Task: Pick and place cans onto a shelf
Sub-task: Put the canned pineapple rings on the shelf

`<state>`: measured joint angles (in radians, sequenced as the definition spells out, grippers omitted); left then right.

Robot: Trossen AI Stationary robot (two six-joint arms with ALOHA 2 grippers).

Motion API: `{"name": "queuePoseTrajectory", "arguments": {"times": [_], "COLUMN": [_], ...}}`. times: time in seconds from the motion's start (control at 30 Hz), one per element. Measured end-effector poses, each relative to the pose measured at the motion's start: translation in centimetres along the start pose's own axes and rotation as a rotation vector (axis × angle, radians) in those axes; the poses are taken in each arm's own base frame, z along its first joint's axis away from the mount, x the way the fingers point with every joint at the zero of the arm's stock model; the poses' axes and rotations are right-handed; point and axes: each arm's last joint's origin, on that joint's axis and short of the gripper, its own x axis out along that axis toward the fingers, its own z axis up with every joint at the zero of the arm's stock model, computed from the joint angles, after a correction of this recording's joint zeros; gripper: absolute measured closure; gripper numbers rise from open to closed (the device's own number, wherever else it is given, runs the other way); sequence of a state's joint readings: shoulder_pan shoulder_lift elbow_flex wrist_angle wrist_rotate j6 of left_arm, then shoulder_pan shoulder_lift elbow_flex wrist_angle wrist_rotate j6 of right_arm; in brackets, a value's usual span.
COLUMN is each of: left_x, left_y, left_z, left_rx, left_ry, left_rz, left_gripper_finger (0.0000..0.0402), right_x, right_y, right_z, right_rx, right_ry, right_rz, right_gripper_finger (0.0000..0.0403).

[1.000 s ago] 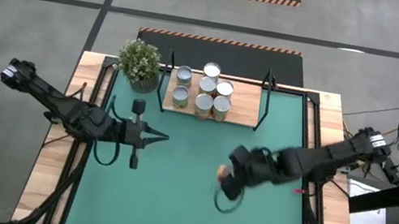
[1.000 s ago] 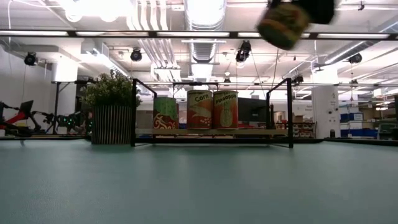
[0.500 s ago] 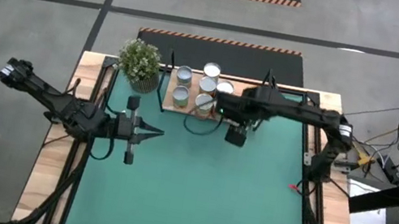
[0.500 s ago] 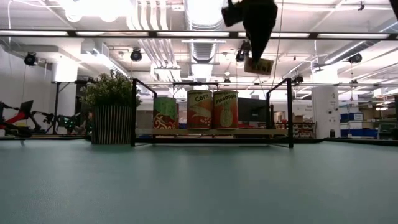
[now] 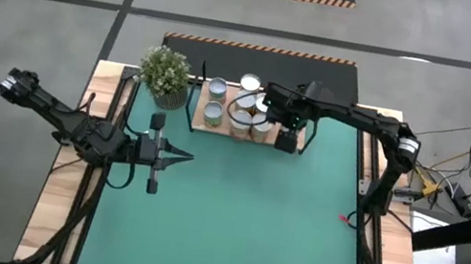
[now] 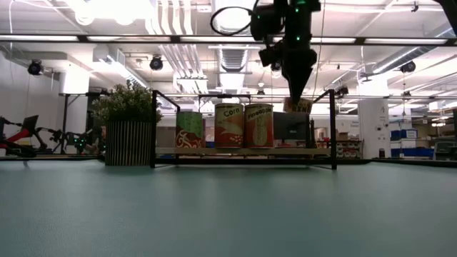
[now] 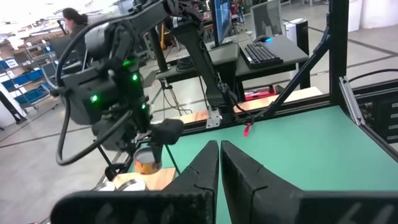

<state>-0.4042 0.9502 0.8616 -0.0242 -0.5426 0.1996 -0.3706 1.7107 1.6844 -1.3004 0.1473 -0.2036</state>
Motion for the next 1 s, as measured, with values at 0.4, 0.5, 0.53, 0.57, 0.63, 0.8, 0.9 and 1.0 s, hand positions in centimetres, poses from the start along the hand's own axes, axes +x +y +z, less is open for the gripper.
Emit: {"name": "queuePoseTrajectory", "arguments": {"times": [0.4, 0.5, 0.53, 0.57, 0.63, 0.8, 0.9, 1.0], "left_x": [0.0, 0.0, 0.0, 0.0, 0.0, 0.0, 0.0, 0.0], "left_y": [0.0, 0.0, 0.0, 0.0, 0.0, 0.0, 0.0, 0.0], "left_z": [0.0, 0.0, 0.0, 0.0, 0.0, 0.0, 0.0, 0.0], "left_rx": [0.002, 0.002, 0.002, 0.002, 0.002, 0.002, 0.002, 0.002], "left_ry": [0.0, 0.0, 0.0, 0.001, 0.001, 0.001, 0.0, 0.0], "left_rz": [0.0, 0.0, 0.0, 0.0, 0.0, 0.0, 0.0, 0.0], "left_gripper_finger": [0.0402, 0.0402, 0.0402, 0.0402, 0.0402, 0.0402, 0.0402, 0.0402], "right_x": [3.8, 4.4, 4.6, 4.9, 5.2, 6.4, 6.8, 7.1], "right_y": [-0.2, -0.3, -0.3, -0.3, -0.3, -0.3, -0.4, -0.4], "right_z": [-0.5, -0.6, -0.6, -0.7, -0.9, -1.2, -1.2, -1.0], "right_rx": [-0.066, -0.076, -0.079, -0.079, -0.086, -0.093, -0.099, -0.101], "right_ry": [-0.002, -0.005, -0.007, -0.002, 0.009, 0.016, -0.006, -0.026], "right_rz": [0.02, 0.019, 0.018, 0.019, 0.021, 0.014, 0.007, -0.002], "right_gripper_finger": [0.014, 0.014, 0.014, 0.014, 0.014, 0.014, 0.014, 0.0136]}}
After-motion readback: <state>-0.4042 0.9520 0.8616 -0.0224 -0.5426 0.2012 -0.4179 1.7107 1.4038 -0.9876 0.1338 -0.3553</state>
